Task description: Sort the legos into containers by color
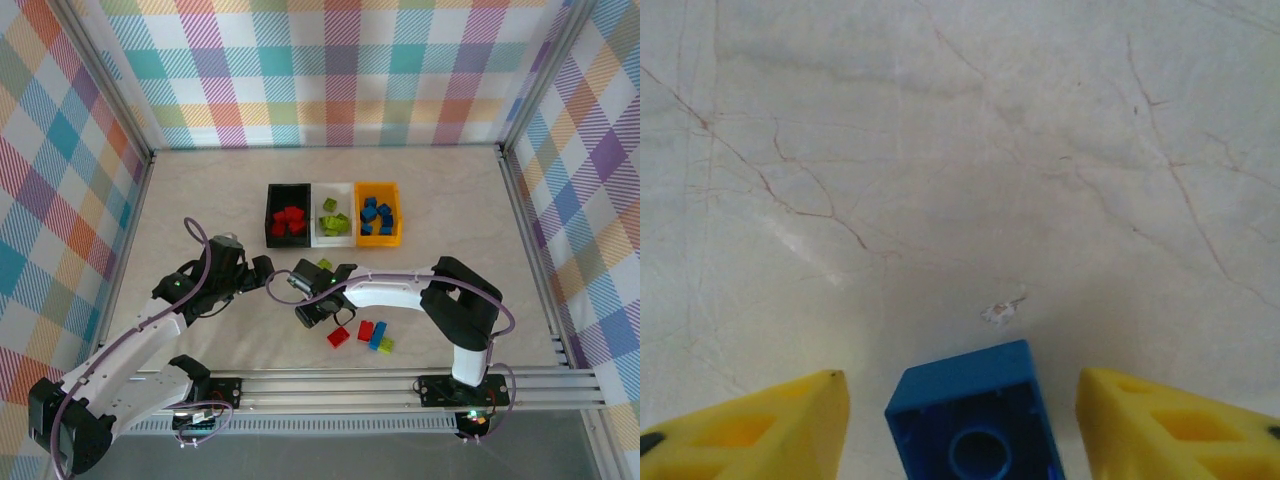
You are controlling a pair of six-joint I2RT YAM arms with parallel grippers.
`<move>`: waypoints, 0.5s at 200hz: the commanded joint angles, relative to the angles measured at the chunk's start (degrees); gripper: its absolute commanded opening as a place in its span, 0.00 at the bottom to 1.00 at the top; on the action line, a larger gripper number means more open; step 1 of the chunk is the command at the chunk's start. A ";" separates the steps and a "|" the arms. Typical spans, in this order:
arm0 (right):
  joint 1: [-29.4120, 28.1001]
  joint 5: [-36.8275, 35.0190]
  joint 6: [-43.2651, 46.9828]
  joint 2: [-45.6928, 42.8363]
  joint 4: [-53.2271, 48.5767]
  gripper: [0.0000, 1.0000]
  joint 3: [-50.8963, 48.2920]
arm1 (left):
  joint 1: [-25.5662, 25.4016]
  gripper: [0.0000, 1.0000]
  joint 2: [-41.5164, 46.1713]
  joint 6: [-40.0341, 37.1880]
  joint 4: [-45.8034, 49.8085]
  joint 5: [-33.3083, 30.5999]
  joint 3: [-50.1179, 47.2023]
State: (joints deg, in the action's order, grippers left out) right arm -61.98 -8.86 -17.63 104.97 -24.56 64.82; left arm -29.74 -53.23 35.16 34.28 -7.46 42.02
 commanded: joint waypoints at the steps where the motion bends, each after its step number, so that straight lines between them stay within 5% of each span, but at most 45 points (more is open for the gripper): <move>1: -0.34 -1.89 -0.66 -0.16 -0.58 0.47 -0.83 | 0.82 1.00 0.75 0.63 -0.36 0.72 -0.63; 64: 1.56 -5.51 -0.96 -8.76 1.65 0.33 -2.24 | 1.17 1.00 0.78 0.70 -2.87 3.19 -1.30; 100: 12.78 -6.35 -1.33 -15.17 1.21 0.33 -1.20 | 1.35 1.00 0.25 0.95 -5.23 4.56 -2.70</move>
State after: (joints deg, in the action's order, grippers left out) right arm -57.39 -13.17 -18.15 94.02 -23.53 62.57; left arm -29.32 -53.12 35.22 31.79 -4.84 40.86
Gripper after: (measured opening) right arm 0.338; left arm 0.998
